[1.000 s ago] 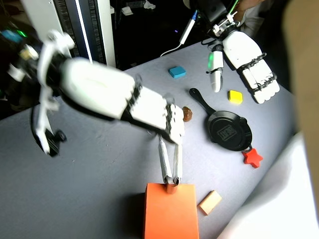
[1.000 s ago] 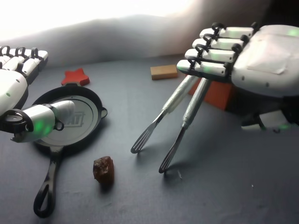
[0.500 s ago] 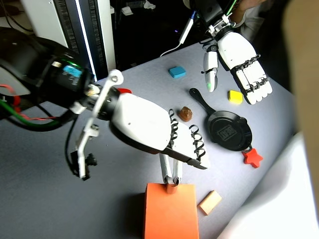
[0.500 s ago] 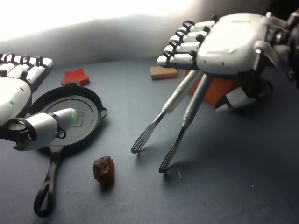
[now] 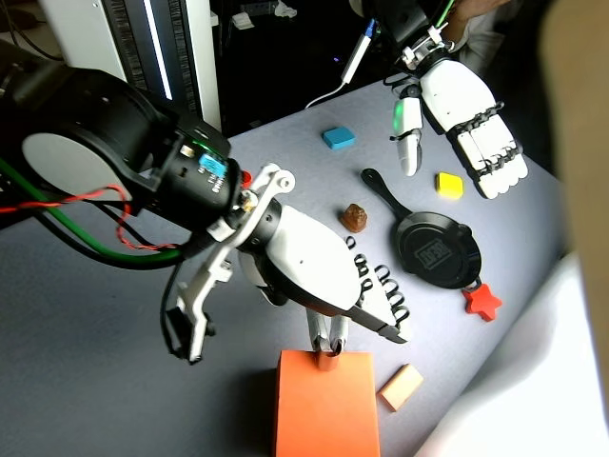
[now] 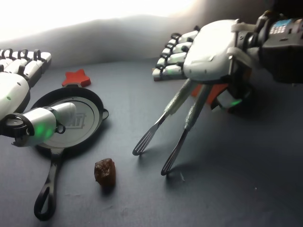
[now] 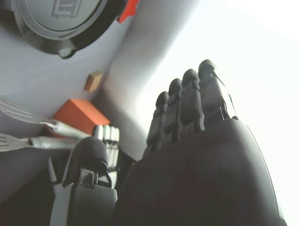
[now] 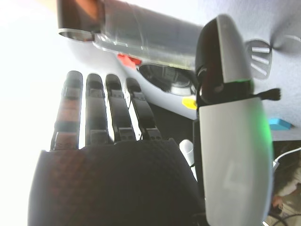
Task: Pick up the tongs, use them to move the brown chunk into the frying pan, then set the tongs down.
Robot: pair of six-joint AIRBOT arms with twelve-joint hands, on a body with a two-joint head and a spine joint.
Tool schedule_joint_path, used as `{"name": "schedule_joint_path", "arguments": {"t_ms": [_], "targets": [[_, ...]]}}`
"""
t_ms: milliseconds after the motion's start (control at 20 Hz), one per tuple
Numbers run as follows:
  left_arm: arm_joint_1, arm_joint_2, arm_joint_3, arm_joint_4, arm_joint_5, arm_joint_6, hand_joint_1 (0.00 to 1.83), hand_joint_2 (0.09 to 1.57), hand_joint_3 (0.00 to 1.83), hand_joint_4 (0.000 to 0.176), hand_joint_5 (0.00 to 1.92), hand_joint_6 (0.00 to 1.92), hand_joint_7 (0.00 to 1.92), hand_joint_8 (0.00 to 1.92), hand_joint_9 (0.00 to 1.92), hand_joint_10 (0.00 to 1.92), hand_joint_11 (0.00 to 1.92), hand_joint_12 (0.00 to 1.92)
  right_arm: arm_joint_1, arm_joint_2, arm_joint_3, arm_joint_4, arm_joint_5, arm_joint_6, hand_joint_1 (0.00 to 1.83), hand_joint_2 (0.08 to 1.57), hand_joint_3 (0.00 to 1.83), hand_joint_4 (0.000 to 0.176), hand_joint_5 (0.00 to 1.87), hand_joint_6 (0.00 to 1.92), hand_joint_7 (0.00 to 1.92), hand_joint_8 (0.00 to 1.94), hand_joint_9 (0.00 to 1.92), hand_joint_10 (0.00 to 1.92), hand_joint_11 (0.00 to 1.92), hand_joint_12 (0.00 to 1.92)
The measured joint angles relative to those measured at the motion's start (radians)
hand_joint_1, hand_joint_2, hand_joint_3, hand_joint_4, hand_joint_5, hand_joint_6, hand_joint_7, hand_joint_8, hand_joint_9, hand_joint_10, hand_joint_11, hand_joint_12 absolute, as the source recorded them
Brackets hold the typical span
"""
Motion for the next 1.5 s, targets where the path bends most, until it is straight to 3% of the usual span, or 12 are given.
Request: {"name": "schedule_joint_path", "arguments": {"t_ms": [800, 1100, 1200, 1250, 1350, 1400, 1500], "targets": [[-0.005, 0.000, -0.014, -0.014, -0.026, 0.012, 0.00, 1.34, 0.00, 0.000, 0.02, 0.01, 0.05, 0.01, 0.03, 0.01, 0.00, 0.00, -0.077, -0.125, 0.152, -0.002, 0.006, -0.014, 0.96, 1.04, 0.04, 0.000, 0.00, 0.00, 0.00, 0.00, 0.00, 0.00, 0.00, 0.00], [-0.004, 0.000, -0.014, -0.013, -0.027, 0.000, 0.00, 1.34, 0.00, 0.000, 0.03, 0.01, 0.06, 0.01, 0.04, 0.01, 0.01, 0.00, -0.090, -0.154, 0.178, -0.027, 0.028, -0.014, 1.04, 1.04, 0.04, 0.000, 0.08, 0.03, 0.11, 0.03, 0.06, 0.02, 0.00, 0.00], [-0.005, 0.000, -0.014, -0.013, -0.026, 0.000, 0.00, 1.34, 0.00, 0.000, 0.02, 0.00, 0.06, 0.01, 0.04, 0.01, 0.00, 0.00, -0.094, -0.164, 0.192, -0.028, 0.034, -0.013, 1.06, 1.05, 0.07, 0.000, 0.14, 0.02, 0.19, 0.02, 0.12, 0.02, 0.00, 0.22], [-0.005, 0.000, -0.014, -0.014, -0.025, 0.000, 0.00, 1.34, 0.00, 0.000, 0.02, 0.00, 0.05, 0.00, 0.03, 0.00, 0.00, 0.00, -0.095, -0.169, 0.200, -0.028, 0.033, -0.012, 1.06, 1.07, 0.09, 0.000, 0.20, 0.04, 0.24, 0.02, 0.18, 0.04, 0.00, 0.50], [-0.005, 0.000, -0.014, -0.014, -0.024, 0.000, 0.00, 1.34, 0.00, 0.000, 0.02, 0.00, 0.05, 0.00, 0.03, 0.00, 0.00, 0.00, -0.095, -0.172, 0.206, -0.030, 0.035, -0.010, 1.13, 1.06, 0.12, 0.000, 0.33, 0.06, 0.34, 0.03, 0.28, 0.06, 0.00, 0.84], [-0.004, 0.000, -0.014, -0.014, -0.024, 0.000, 0.00, 1.34, 0.00, 0.000, 0.02, 0.00, 0.05, 0.00, 0.04, 0.00, 0.00, 0.00, -0.095, -0.172, 0.206, -0.031, 0.036, -0.008, 1.16, 1.03, 0.20, 0.000, 0.40, 0.05, 0.41, 0.01, 0.33, 0.06, 0.00, 0.95], [-0.004, 0.000, -0.014, -0.013, -0.024, 0.001, 0.00, 1.34, 0.00, 0.000, 0.02, 0.00, 0.05, 0.00, 0.04, 0.00, 0.00, 0.00, -0.095, -0.172, 0.206, -0.030, 0.038, -0.007, 1.15, 0.96, 0.52, 0.000, 0.53, 0.04, 0.56, 0.01, 0.46, 0.11, 0.00, 1.27]]}}
